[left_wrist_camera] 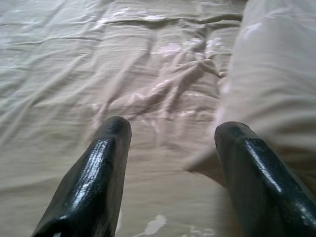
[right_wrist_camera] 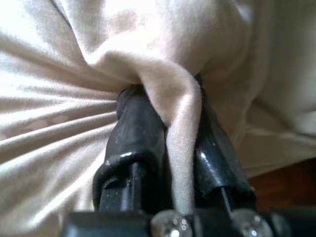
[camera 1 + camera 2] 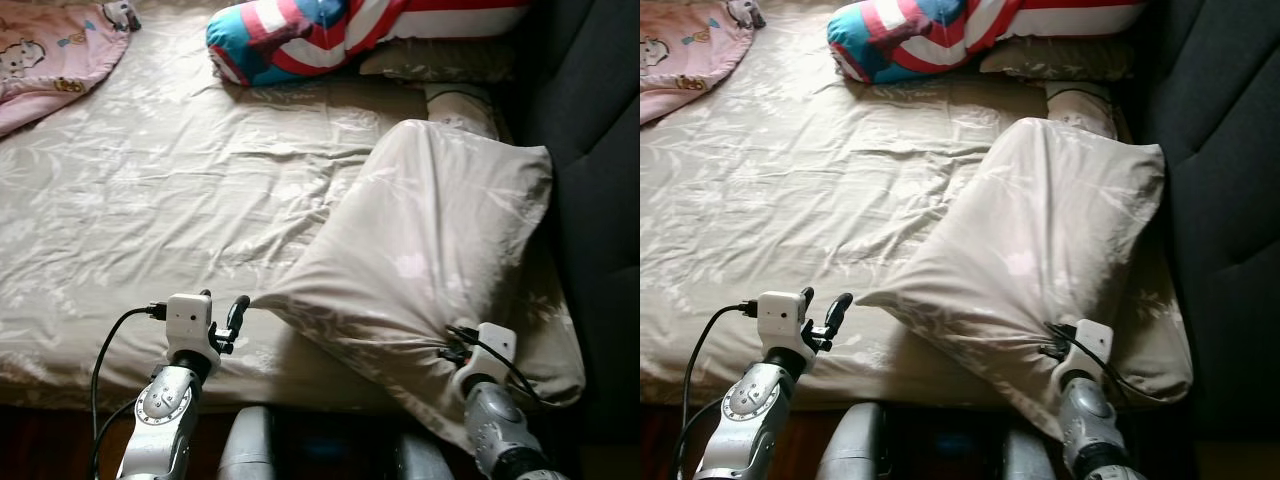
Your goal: Clean up the room
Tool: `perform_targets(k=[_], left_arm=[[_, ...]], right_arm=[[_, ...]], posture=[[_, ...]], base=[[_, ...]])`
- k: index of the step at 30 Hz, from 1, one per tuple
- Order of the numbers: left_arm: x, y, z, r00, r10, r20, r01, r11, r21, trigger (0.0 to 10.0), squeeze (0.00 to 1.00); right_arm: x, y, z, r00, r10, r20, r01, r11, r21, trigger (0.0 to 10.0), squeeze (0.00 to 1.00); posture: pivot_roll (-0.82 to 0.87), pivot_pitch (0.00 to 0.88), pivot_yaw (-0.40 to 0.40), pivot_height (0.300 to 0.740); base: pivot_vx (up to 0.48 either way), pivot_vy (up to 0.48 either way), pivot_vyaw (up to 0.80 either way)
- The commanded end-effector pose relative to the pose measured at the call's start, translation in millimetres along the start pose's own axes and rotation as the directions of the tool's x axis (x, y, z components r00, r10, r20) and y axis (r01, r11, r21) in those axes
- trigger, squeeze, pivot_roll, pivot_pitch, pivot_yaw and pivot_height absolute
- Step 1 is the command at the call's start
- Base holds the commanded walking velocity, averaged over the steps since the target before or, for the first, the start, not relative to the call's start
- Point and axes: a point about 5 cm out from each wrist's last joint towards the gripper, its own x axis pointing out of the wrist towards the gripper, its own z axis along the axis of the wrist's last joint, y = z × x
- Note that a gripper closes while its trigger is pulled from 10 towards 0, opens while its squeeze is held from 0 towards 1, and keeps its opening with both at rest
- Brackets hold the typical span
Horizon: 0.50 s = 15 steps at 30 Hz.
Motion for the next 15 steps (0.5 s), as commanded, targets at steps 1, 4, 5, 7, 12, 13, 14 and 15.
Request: perform_targets(k=[1, 4, 5, 7, 12, 13, 14, 15], left_arm=[[-4.0, 1.8, -8, 1.000, 0.010, -0.027, -0.010, 1.000, 0.004, 10.0, 0.00], [-4.1, 2.0, -8, 1.000, 0.012, -0.027, -0.012, 1.000, 0.003, 10.0, 0.00], [-4.3, 2.0, -8, 1.000, 0.013, -0.028, -0.013, 1.000, 0.003, 10.0, 0.00], [-4.5, 2.0, -9, 1.000, 0.013, -0.028, -0.013, 1.000, 0.002, 10.0, 0.00], [-4.8, 1.1, -11, 0.999, 0.010, -0.030, -0.010, 1.000, 0.001, 10.0, 0.00], [-5.1, 1.1, -11, 0.999, 0.010, -0.030, -0.010, 1.000, 0.000, 10.0, 0.00], [-5.4, 1.4, -11, 0.999, 0.010, -0.030, -0.010, 1.000, 0.000, 10.0, 0.00], [-5.4, 1.4, -11, 0.999, 0.010, -0.030, -0.010, 1.000, 0.000, 10.0, 0.00]], right_arm=[[-2.0, -45.2, 17, 0.978, -0.194, 0.079, 0.195, 0.981, -0.012, 0.0, 0.00], [-5.8, -75.2, 37, 0.935, -0.313, 0.165, 0.328, 0.942, -0.068, 0.0, 0.00], [-8.2, -87.1, 46, 0.912, -0.359, 0.199, 0.381, 0.920, -0.085, 0.0, 0.00], [-10.7, -99.2, 54, 0.886, -0.405, 0.227, 0.435, 0.895, -0.097, 0.0, 0.00], [-17.9, -126.0, 69, 0.822, -0.501, 0.270, 0.547, 0.828, -0.127, 0.0, 0.00], [-20.3, -132.8, 72, 0.802, -0.527, 0.280, 0.575, 0.808, -0.129, 0.0, 0.00], [-22.1, -137.2, 74, 0.788, -0.545, 0.286, 0.595, 0.794, -0.128, 0.0, 0.00], [-22.1, -137.2, 74, 0.788, -0.545, 0.286, 0.595, 0.794, -0.128, 0.0, 0.00]], posture=[[0.02, 0.220, -0.027, 0.660], [0.02, 0.222, -0.027, 0.660], [0.02, 0.222, -0.027, 0.660], [0.02, 0.221, -0.027, 0.660], [0.01, 0.222, -0.027, 0.660], [0.02, 0.224, -0.028, 0.660], [0.02, 0.226, -0.025, 0.660], [0.02, 0.226, -0.025, 0.660]], base=[[0.000, 0.000, 0.00], [0.000, 0.000, 0.00], [0.000, 0.000, 0.00], [0.000, 0.000, 0.00], [0.000, 0.000, 0.00], [0.000, 0.000, 0.00], [0.000, 0.000, 0.00], [0.000, 0.000, 0.00]])
